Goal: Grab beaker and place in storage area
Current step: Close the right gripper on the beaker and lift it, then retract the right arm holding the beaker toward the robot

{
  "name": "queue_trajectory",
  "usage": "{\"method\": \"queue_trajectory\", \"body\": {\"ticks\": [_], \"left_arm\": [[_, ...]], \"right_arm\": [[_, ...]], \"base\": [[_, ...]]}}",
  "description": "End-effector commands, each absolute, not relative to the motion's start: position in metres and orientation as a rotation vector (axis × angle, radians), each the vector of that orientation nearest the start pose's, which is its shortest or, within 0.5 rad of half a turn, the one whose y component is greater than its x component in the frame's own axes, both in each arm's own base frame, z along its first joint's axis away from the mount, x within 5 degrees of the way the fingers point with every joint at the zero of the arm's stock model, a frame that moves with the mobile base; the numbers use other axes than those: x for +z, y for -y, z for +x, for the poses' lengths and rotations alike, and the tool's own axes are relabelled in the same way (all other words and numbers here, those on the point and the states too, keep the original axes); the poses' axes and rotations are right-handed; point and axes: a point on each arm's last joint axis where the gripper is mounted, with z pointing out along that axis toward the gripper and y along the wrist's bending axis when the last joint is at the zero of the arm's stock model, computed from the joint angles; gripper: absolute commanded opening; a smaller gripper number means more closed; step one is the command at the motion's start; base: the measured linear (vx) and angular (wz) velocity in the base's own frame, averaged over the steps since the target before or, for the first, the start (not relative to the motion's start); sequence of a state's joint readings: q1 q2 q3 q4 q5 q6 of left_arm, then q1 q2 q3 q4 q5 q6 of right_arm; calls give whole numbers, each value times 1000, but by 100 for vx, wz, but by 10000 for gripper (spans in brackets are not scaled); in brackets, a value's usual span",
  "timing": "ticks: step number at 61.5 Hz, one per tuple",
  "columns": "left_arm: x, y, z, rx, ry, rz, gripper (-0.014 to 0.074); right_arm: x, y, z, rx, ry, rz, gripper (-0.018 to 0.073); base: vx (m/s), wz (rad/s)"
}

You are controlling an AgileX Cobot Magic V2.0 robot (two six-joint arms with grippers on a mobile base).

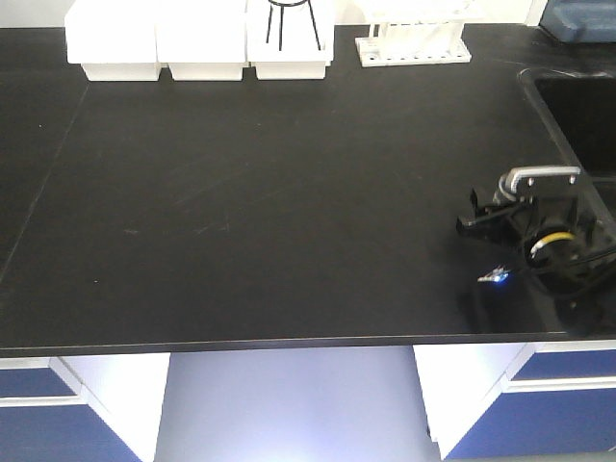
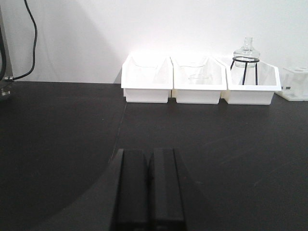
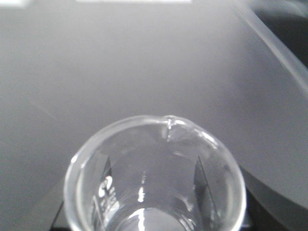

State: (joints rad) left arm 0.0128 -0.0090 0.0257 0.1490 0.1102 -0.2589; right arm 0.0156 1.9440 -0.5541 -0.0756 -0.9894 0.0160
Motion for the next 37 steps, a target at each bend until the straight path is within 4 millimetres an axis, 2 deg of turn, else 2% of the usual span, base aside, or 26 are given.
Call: {"method": "queue_trajectory", "body": {"ticks": [1,7,8,16,24,29,32,37], "left_arm": [[196,-1,56,-89,-1526,-101,-8],[196,-1,56,-89,-1526,-101,-8],[196,-1,56,-89,-1526,-101,-8],[196,-1,56,-89,-1526,-101,-8],[196,-1,56,-89,-1526,-101,-8],[196,-1,56,-89,-1526,-101,-8],[196,-1,56,-89,-1526,-101,-8],[196,-1,56,-89,-1526,-101,-8]], "right_arm": [[158,-14,313,68,-1729,-135,-8],[188,-17,304,95,-1729,-164,-8],[212,-20,294,121,-1710,-189,-8],[250,-25,271,135,-1668,-274,-6],[274,-24,249,134,-1683,-264,-4],[286,-24,228,134,-1659,-263,-4],[289,-24,215,145,-1641,-250,-4],[284,-23,193,168,-1647,-213,-4]], "base": [[0,0],[0,0],[0,0],[0,0],[0,0],[0,0],[0,0],[0,0]]}}
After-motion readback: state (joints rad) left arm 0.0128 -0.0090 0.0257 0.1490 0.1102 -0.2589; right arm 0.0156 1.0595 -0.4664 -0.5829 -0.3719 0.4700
